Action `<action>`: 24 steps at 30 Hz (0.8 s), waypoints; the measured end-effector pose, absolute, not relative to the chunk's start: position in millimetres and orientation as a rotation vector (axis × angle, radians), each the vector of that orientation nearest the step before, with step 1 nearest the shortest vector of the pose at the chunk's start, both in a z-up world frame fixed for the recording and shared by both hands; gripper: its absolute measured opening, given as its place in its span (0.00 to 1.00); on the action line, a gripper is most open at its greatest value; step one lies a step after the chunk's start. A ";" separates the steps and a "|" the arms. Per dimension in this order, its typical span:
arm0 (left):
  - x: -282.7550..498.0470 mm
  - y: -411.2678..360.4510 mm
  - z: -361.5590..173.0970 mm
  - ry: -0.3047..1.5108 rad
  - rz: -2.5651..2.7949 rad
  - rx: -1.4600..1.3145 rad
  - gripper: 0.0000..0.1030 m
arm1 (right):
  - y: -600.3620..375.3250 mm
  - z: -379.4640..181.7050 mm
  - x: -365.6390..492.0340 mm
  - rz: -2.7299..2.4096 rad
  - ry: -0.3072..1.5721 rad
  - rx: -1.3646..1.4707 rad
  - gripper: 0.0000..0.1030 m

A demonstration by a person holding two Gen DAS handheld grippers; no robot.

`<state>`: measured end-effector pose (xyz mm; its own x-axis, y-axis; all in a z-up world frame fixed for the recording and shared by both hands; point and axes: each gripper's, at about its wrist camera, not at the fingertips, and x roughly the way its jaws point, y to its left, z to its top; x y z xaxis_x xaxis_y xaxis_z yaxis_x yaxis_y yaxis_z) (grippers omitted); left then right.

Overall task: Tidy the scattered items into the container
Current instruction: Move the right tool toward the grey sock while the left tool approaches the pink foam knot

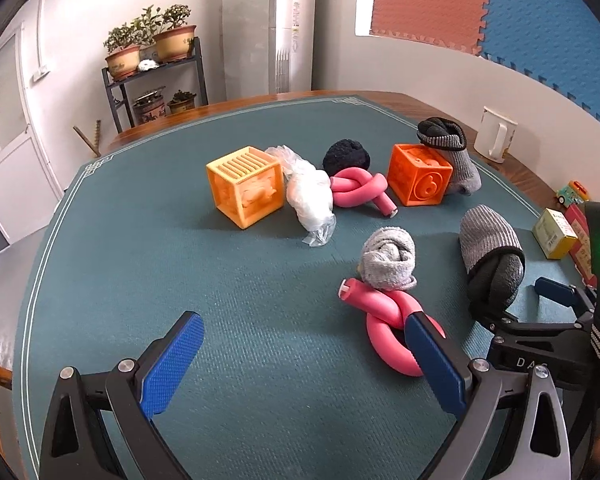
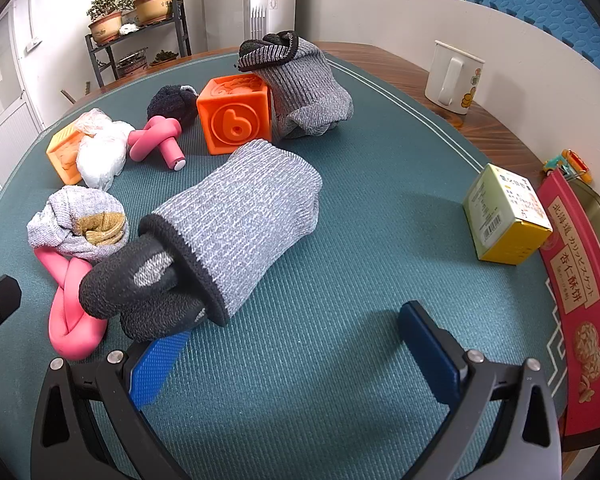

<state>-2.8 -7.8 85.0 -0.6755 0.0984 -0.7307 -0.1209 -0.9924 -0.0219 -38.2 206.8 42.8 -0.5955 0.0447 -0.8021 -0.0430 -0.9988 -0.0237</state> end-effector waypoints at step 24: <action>-7.8 -13.4 75.1 0.029 2.771 -1.256 0.99 | 215.0 46.2 -24.2 2.828 0.048 -1.388 0.99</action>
